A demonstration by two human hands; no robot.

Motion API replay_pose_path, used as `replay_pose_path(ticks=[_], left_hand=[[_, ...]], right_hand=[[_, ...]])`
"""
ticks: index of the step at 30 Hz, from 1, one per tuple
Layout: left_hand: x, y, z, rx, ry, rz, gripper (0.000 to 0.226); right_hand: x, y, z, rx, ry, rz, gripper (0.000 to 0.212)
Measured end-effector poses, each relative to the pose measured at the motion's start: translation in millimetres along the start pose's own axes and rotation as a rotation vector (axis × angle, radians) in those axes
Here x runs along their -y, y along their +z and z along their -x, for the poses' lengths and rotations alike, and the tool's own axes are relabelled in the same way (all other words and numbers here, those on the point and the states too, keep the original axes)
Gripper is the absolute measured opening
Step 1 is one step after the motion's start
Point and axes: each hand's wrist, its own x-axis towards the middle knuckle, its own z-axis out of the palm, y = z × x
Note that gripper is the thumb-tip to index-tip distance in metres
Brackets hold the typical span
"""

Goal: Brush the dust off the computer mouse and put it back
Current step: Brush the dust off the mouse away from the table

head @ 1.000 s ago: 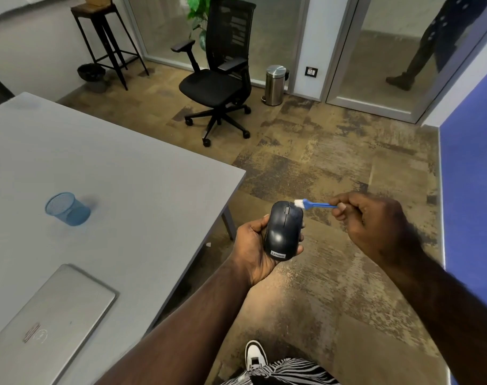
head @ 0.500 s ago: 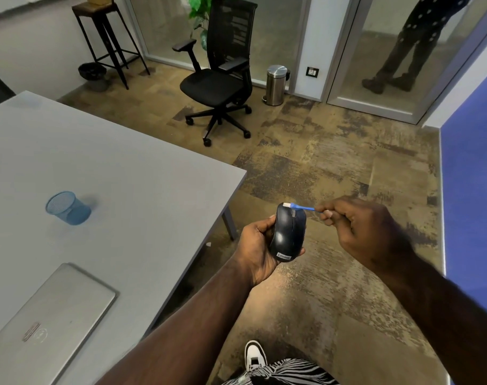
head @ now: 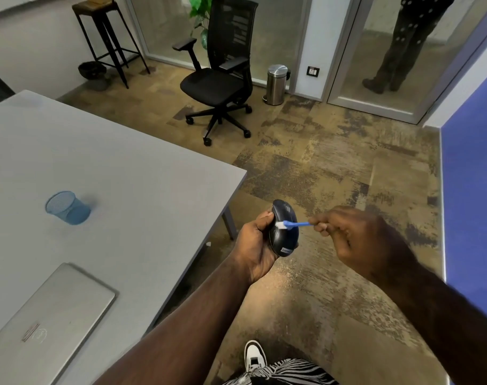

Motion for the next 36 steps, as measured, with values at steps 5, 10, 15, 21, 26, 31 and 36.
replay_pose_path(ticks=[5,10,15,21,26,31,36], left_hand=[[2,0,-2,0.01,0.026,0.039,0.034],[1,1,-1,0.018,0.038,0.051,0.027],[0,5,2,-0.028,0.049,0.008,0.029],[-2,10,5,-0.1,0.028,-0.006,0.039],[-2,9,6,-0.082,0.015,0.026,0.03],[-3,15,4,-0.037,0.009,0.048,0.038],[-2,15,2,0.013,-0.03,0.072,0.043]], right_hand=[[6,5,4,0.115,-0.024,-0.007,0.023],[5,1,2,-0.008,0.046,0.018,0.024],[11,2,2,0.087,0.027,0.042,0.021],[17,9,6,0.018,0.027,0.047,0.019],[13,4,8,-0.028,0.078,0.056,0.02],[9,-4,8,-0.059,0.112,0.068,0.02],[7,-9,10,-0.078,0.121,0.074,0.02]])
